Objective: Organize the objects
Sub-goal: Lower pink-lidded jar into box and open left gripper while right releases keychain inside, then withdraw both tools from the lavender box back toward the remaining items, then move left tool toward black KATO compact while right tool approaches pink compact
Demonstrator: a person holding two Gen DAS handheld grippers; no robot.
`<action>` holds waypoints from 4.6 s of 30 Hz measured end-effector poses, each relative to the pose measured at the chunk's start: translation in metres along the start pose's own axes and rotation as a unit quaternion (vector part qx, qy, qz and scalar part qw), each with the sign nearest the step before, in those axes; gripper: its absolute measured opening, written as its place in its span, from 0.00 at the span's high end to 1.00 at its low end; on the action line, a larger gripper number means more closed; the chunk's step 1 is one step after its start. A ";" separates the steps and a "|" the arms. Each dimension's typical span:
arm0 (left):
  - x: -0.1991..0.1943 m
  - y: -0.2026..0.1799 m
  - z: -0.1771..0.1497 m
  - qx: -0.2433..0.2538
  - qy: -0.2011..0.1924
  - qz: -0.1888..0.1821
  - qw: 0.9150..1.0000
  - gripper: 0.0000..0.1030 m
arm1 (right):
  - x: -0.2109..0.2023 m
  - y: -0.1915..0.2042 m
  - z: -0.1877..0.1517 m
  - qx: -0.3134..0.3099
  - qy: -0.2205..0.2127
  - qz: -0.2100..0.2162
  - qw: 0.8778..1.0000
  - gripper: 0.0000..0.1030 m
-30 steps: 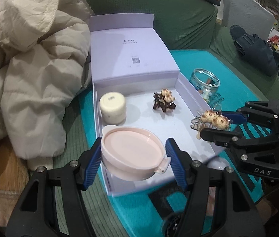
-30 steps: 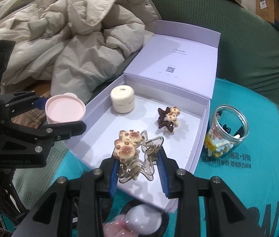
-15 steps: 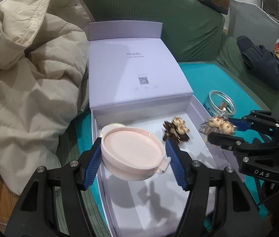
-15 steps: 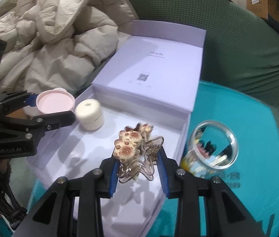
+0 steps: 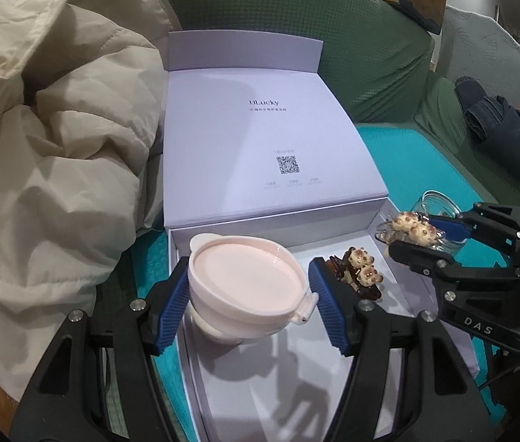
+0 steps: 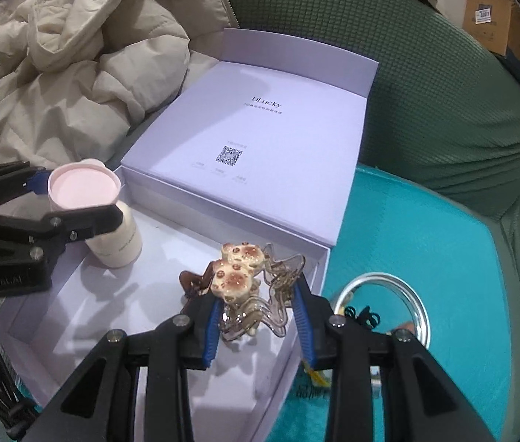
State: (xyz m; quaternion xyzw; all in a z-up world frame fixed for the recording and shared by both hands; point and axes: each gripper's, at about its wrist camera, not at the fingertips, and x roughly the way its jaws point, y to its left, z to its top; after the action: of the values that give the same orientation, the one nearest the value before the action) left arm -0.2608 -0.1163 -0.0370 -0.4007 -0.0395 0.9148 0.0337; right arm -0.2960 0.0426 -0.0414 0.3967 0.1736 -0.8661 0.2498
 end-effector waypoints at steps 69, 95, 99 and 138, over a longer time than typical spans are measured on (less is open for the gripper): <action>-0.111 -0.062 0.027 0.033 -0.042 0.060 0.997 0.22 | -0.098 -0.010 0.000 0.012 -0.021 -0.052 0.998 0.43; -0.166 -0.101 -0.014 0.018 -0.047 0.100 0.994 0.07 | -0.164 -0.009 -0.052 0.016 -0.036 -0.051 0.998 0.37; -0.167 -0.103 -0.025 0.011 -0.040 0.098 0.994 0.07 | -0.170 -0.009 -0.064 0.017 -0.036 -0.049 0.998 0.37; -0.179 -0.126 -0.124 0.016 0.008 0.093 0.996 0.07 | -0.173 0.007 -0.153 0.048 0.002 -0.023 0.999 0.37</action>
State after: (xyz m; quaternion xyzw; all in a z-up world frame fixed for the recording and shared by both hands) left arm -0.0445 -0.0020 0.0224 -0.4097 0.0127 0.9110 -0.0449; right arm -0.1035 0.1637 -0.0040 0.4062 0.1411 -0.8781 0.2101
